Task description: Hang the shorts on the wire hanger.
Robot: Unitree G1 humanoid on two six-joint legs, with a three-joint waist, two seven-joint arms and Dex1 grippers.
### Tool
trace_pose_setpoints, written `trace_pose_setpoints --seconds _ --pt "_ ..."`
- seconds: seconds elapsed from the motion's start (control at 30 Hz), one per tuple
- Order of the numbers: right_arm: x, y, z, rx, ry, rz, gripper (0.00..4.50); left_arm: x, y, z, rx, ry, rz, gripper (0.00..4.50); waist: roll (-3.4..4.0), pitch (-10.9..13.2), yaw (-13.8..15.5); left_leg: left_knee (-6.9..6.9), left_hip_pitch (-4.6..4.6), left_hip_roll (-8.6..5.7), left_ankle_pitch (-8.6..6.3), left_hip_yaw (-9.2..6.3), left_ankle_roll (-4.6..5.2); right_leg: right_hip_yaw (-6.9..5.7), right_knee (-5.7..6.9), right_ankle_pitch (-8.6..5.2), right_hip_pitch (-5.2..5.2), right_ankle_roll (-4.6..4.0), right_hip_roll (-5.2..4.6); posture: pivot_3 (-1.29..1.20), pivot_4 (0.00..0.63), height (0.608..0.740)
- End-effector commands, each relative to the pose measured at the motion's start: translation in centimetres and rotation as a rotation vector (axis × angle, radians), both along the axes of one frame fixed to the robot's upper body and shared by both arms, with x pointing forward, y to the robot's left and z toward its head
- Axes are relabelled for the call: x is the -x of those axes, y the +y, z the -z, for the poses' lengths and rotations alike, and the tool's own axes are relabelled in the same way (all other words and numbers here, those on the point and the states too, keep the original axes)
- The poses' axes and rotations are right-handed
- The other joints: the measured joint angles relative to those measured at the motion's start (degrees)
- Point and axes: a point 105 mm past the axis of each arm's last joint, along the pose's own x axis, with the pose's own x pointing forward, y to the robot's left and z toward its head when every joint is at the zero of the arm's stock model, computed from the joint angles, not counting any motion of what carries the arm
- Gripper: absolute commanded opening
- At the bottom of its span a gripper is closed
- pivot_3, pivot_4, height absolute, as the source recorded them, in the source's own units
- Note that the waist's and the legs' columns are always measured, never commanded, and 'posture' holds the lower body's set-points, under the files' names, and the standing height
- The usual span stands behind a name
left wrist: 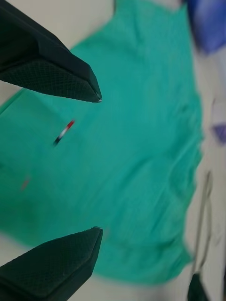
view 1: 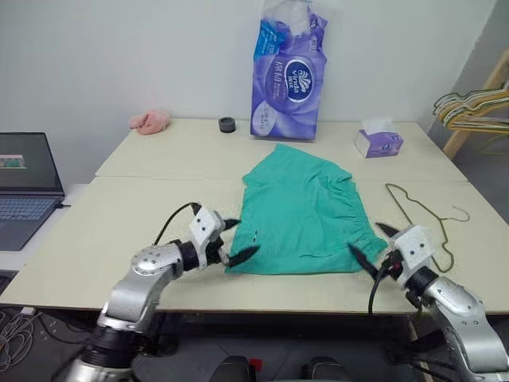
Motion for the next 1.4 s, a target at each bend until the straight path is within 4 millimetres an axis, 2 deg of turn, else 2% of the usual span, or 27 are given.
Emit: trace_pose_setpoints --seconds 0.03,0.1,0.23,0.43,0.53,0.67,0.7,0.8,0.93,0.97,1.07,1.23,1.4 --pt "1.0 1.5 -1.4 -0.023 0.022 -0.132 4.5 1.8 -0.6 -0.5 -0.041 0.053 0.176 4.48 0.0 0.0 0.08 0.0 0.01 0.01 0.0 -0.02 0.0 -0.02 0.0 -0.05 0.01 0.04 -0.04 0.04 0.0 0.74" --pt "1.6 2.0 -1.6 -0.017 0.043 -0.178 4.5 2.0 -0.1 0.4 -0.107 0.066 0.2 4.48 0.0 0.0 0.22 0.01 0.01 0.04 0.0 -0.05 0.0 -0.02 -0.01 -0.07 0.02 0.06 -0.15 0.03 0.0 0.74" --pt "3.1 3.1 -1.2 0.07 0.062 -0.296 4.5 0.2 0.6 3.1 -0.287 -0.032 0.185 4.48 -0.02 0.01 0.44 0.02 0.0 0.04 -0.01 -0.11 0.0 0.03 -0.02 -0.09 0.04 0.1 -0.19 0.02 0.001 0.74" --pt "3.2 2.8 -0.9 0.11 0.045 -0.293 4.5 -0.7 0.0 4.9 -0.335 -0.101 0.185 4.48 -0.03 -0.01 0.49 0.05 -0.03 0.03 -0.01 -0.14 -0.01 0.04 -0.05 -0.02 0.05 0.23 -0.24 0.01 0.003 0.74" --pt "2.8 2.2 -1.1 0.153 0.005 -0.267 4.5 -0.9 -0.8 5.7 -0.343 -0.14 0.217 3.87 0.02 -0.04 0.59 0.06 0.03 0.03 -0.01 -0.2 -0.01 0.05 -0.08 -0.03 0.13 0.21 -0.24 -0.01 0.008 0.74" --pt "1.4 0.7 -1.2 0.277 -0.091 -0.2 4.5 -0.9 -0.9 5.9 -0.345 -0.163 0.234 2.67 0.0 -0.06 0.49 0.07 0.07 0.01 -0.01 -0.2 -0.01 0.03 -0.12 -0.04 0.22 0.21 -0.24 -0.01 0.009 0.74" --pt "0.8 -0.2 -1.1 0.365 -0.127 -0.19 4.5 -0.9 -1.1 5.8 -0.33 -0.165 0.233 2.36 0.02 -0.06 0.45 0.07 0.08 0.01 -0.01 -0.2 -0.01 0.02 -0.11 -0.04 0.22 0.21 -0.24 -0.01 0.008 0.74" --pt "-0.1 -2.3 -0.6 0.586 -0.192 -0.236 4.5 -1.1 -1.4 5.1 -0.285 -0.169 0.221 1.43 0.03 -0.05 0.39 0.06 0.11 0.01 -0.01 -0.16 -0.01 -0.06 -0.11 -0.04 0.23 0.22 -0.22 -0.02 0.007 0.74" --pt "-0.4 -3.8 0.3 0.755 -0.234 -0.338 4.5 -1.7 -1.6 4.0 -0.241 -0.177 0.195 0.18 0.02 -0.04 0.24 0.05 0.11 0.02 -0.01 -0.16 -0.01 -0.1 -0.09 -0.03 0.23 0.23 -0.17 -0.02 0.005 0.74" --pt "-0.4 -4.1 0.7 0.789 -0.237 -0.367 4.5 -1.9 -1.6 3.7 -0.229 -0.177 0.189 0.03 0.01 -0.04 0.14 0.04 0.11 0.02 -0.01 -0.16 -0.01 -0.09 -0.07 0.01 0.23 0.3 -0.15 -0.02 0.005 0.74" --pt "-0.9 -4.5 1.5 0.867 -0.265 -0.437 4.5 -2.4 -1.6 3.0 -0.211 -0.19 0.174 0.03 0.0 -0.03 -0.14 0.04 0.12 0.02 -0.01 -0.14 -0.01 -0.1 -0.07 0.09 0.22 0.44 -0.1 -0.01 0.004 0.74" --pt "-3.1 -3.4 2.1 0.957 -0.347 -0.512 4.5 -2.7 -1.9 2.0 -0.162 -0.192 0.155 0.03 -0.01 -0.03 -0.95 0.02 0.12 0.04 -0.01 -0.18 -0.01 -0.07 -0.02 0.21 0.19 0.24 -0.1 -0.01 0.002 0.74" --pt "-4.5 -3.0 3.1 0.994 -0.338 -0.532 4.5 -2.6 -1.7 1.9 -0.168 -0.185 0.159 0.03 -0.07 -0.07 -1.1 0.03 0.13 0.04 -0.01 -0.24 -0.02 -0.03 -0.01 0.25 0.22 0.14 -0.1 -0.01 0.001 0.74"
